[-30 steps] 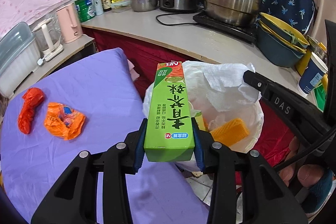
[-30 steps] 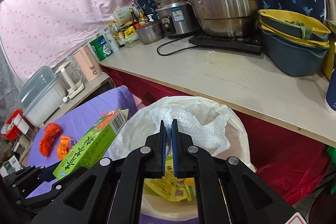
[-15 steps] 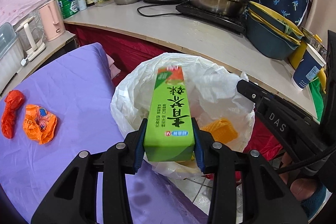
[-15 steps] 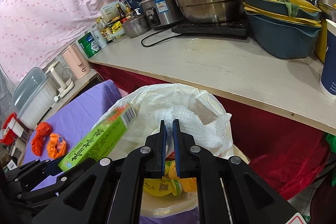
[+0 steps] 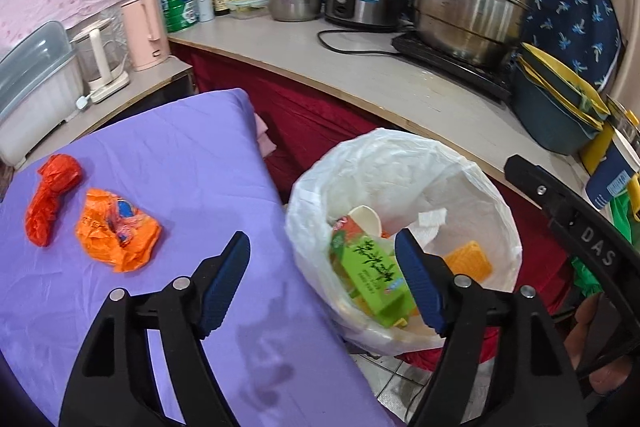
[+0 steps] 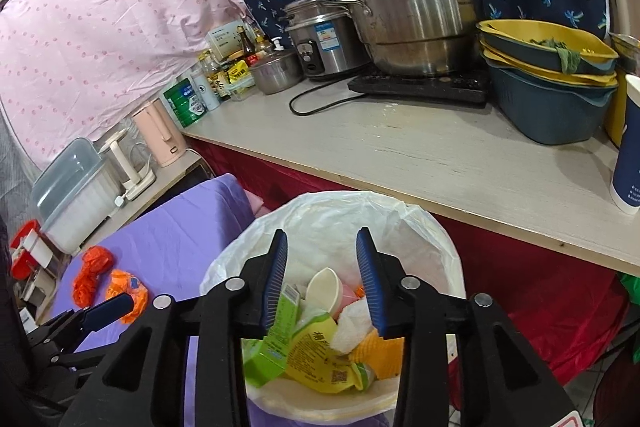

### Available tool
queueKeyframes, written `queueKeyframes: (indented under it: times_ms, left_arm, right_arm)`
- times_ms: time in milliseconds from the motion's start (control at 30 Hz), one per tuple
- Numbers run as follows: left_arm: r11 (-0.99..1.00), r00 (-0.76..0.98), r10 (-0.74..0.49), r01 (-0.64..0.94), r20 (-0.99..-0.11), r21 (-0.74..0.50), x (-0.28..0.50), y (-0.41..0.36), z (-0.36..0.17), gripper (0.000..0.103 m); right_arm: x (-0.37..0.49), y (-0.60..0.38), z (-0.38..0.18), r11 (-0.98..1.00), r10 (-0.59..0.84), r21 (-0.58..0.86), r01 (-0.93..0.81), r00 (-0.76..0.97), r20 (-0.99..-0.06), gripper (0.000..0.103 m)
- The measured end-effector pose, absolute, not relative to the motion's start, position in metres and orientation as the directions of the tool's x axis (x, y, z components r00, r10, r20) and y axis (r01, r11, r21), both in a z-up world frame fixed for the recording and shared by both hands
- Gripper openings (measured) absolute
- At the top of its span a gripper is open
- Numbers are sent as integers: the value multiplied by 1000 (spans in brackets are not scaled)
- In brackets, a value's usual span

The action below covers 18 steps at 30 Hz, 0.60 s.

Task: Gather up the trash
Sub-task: 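Open the left tool over the bin to drop the green NB box, then move both open tools back toward the bags on the table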

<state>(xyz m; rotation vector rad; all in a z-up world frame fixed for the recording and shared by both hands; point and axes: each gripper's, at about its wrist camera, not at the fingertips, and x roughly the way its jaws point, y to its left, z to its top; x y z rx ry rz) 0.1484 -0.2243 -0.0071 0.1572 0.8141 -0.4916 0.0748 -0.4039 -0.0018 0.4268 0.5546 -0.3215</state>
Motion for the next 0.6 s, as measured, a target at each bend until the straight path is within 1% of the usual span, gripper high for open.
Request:
queueKeyframes:
  times_ms: [133,367,600]
  left_arm:
    - [900,608,-334,434,-721,-52,156,-203,-2,78]
    - [939,639,-280,338,-716,-66,169,-151,2,82]
    - [972,659,-191,232,-728,-45,184,-92,-2,82]
  right_arm:
    - [82,-387,6,878,-160,298,375,815,-556,40]
    - [103,-345,12,907,-105,286,309,823,-558,42]
    - [124,-294,9,930,-37,281,237,821,-570,43]
